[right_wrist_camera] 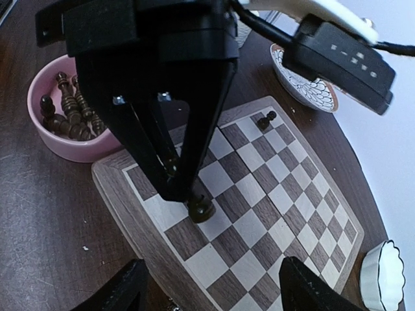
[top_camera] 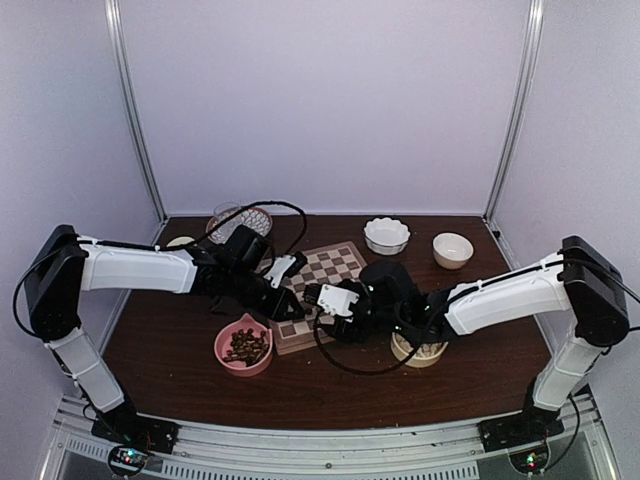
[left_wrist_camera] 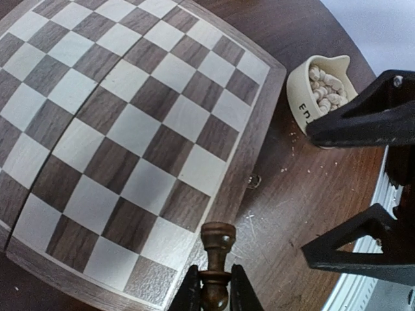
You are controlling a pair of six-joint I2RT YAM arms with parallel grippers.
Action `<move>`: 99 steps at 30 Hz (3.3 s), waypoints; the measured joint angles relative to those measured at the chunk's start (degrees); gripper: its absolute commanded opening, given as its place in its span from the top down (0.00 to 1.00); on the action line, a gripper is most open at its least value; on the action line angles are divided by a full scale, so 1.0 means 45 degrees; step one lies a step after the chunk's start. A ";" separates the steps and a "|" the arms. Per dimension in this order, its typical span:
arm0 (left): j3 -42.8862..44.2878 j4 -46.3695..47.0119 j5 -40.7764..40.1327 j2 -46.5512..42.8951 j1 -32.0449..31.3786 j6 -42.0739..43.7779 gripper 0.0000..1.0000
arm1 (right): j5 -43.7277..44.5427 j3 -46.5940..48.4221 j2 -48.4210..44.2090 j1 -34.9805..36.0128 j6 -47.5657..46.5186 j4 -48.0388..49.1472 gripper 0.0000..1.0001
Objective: Set up the chess pieces on the board
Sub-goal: Pass from the left arm to the right, then pass from the right arm to the left
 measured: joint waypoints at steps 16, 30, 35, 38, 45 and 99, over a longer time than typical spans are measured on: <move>0.0369 0.0087 0.2016 0.0738 -0.0243 -0.0330 0.91 | 0.0947 0.0748 0.1282 0.0573 -0.0918 -0.0364 0.58; 0.0442 0.0102 0.2011 0.0811 -0.0238 -0.0452 0.59 | 0.1098 0.0981 0.1535 0.0714 -0.1209 -0.0767 0.98; -0.0631 0.1151 0.1919 -0.0010 -0.0141 -0.0631 0.51 | 0.1477 0.0903 0.1530 0.0699 -0.0850 -0.0233 0.98; -0.1307 0.1826 0.1894 -0.0777 -0.0010 -0.0767 0.47 | 0.1515 0.0636 0.1486 0.0588 -0.0427 0.0282 1.00; -0.2618 0.3623 0.1253 -0.2433 0.0238 -0.0865 0.44 | 0.1044 0.0219 0.1486 -0.0058 0.1117 0.1093 1.00; -0.4843 0.9267 0.1700 -0.1865 0.0243 -0.2307 1.00 | -0.2730 -0.0466 0.1797 -0.0068 0.6261 0.5051 0.69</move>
